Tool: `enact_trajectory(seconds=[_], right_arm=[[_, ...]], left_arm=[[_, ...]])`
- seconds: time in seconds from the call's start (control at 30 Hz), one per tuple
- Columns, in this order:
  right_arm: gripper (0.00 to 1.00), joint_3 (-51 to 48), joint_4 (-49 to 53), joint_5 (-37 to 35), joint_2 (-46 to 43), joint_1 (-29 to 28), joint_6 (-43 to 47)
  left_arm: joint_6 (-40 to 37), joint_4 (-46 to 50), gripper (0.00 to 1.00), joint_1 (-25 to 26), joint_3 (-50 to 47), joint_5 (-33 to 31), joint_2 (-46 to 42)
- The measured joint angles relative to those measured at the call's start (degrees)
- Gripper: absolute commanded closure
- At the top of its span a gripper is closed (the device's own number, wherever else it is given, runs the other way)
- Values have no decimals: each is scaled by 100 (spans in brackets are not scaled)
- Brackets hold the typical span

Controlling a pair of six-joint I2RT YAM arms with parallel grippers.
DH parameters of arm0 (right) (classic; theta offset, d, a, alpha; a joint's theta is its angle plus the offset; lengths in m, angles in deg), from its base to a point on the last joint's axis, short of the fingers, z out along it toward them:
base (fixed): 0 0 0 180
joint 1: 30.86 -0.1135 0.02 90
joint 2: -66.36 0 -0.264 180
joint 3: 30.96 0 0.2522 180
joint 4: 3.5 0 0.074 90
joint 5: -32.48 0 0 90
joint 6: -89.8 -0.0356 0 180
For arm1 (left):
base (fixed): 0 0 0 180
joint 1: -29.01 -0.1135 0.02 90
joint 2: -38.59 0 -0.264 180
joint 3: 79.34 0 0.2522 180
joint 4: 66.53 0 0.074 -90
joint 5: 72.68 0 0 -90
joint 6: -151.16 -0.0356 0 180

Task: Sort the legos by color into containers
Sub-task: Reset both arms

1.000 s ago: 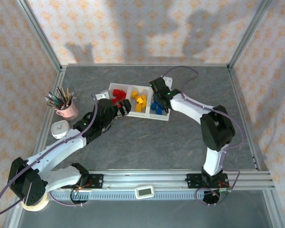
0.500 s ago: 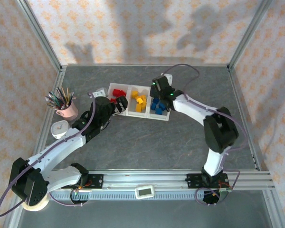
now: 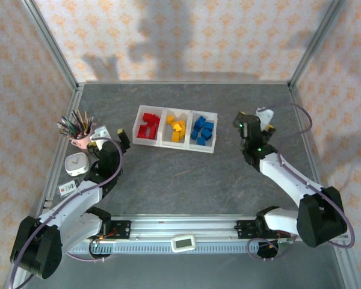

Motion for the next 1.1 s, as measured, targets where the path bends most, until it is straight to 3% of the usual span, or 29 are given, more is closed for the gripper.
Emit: enact_trajectory(seconds=[0.23, 0.5, 0.67, 0.8, 1.1], right_arm=[[0, -1565, -1965, 4, 437, 990, 527], [0, -2509, -4516, 1322, 789, 1187, 1266], [0, -2973, -6063, 2035, 1360, 1287, 1521], [0, -2736, -6011, 2422, 1797, 1478, 1523], [0, -2638, -6124, 2636, 1788, 1537, 1510]], left_arm=[[-850, -2151, 1, -745, -651, 299, 1047], [-1458, -4409, 0, -960, -837, 1329, 2874], [-1458, -5241, 0, -1394, -964, 2098, 3134], [-1434, -5445, 0, -1419, -1012, 2288, 3276], [-1318, -5451, 0, -1526, -896, 2323, 3279]])
